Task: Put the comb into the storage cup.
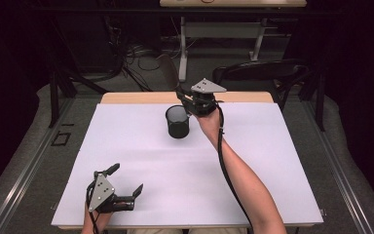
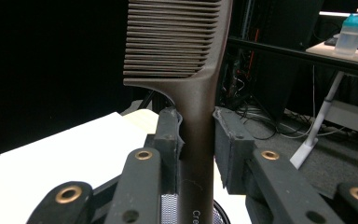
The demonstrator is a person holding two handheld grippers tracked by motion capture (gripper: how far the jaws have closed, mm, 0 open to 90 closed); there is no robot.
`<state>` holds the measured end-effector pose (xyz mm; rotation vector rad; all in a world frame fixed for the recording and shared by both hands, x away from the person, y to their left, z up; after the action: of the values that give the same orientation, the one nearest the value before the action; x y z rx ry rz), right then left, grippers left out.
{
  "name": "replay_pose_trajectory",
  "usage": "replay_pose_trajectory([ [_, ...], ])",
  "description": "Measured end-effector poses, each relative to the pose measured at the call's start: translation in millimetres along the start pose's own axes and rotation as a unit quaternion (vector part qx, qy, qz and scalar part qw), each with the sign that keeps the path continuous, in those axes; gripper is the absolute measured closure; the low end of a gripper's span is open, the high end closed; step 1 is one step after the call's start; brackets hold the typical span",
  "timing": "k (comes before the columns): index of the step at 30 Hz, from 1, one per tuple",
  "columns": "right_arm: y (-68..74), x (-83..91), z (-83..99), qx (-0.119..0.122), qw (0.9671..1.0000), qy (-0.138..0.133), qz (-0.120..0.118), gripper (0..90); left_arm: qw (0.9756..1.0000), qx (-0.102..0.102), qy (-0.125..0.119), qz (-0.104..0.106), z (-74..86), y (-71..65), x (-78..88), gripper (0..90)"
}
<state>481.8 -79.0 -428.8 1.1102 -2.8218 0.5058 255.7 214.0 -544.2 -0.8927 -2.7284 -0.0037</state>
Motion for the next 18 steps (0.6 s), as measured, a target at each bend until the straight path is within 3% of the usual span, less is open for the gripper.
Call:
replay_pose_trajectory([
  [18,3.2,-10.2,2.2,0.008,0.9997,-0.021,-0.003,72.9,1.0,-0.001,-0.004,-0.001,-0.9,0.1,1.0,0.1],
])
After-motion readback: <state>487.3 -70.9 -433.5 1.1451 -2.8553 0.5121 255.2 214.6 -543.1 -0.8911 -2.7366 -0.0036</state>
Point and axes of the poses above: each handheld gripper's, and its own axes: x roughly backward along the jaws, z roughly out of its underside, y roughly to its left, the point moved 1 cm from there along -x, roughly forward along the jaws, and after that the axes turned 14 degrees about x, right-handed, at the moved point
